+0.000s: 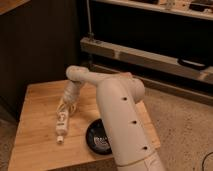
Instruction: Place the bottle in the ceramic bowl
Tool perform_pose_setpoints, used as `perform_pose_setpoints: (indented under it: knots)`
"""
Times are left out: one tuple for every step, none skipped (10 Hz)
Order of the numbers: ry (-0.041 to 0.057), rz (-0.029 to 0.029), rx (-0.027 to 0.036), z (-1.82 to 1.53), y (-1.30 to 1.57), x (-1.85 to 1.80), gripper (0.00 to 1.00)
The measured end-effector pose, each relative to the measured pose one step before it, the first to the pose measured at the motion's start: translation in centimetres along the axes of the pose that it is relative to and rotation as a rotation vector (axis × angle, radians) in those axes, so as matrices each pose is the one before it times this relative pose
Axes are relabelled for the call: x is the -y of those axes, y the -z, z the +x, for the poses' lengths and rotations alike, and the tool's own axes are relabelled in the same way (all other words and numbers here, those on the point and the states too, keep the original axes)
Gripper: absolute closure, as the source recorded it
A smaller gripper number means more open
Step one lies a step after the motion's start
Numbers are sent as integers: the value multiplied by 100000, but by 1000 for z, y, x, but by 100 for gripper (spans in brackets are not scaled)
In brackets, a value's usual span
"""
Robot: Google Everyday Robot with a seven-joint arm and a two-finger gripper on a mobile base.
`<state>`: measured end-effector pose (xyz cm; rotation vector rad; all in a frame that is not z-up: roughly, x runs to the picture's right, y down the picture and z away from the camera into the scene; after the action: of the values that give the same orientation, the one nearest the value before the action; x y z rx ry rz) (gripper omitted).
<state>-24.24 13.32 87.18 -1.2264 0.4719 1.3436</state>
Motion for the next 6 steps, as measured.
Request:
perform_pose_setpoints:
  knots:
    - [-987,707,-377,193,63,273,100]
    - [-1004,-213,-681,422,270,171,100]
    - [-880,-473,699,174,220,483,100]
    - [-919,-833,132,462,428,649,100]
    - [-982,-833,281,335,471,684,100]
    - [-747,-1127,494,551,772,659,100]
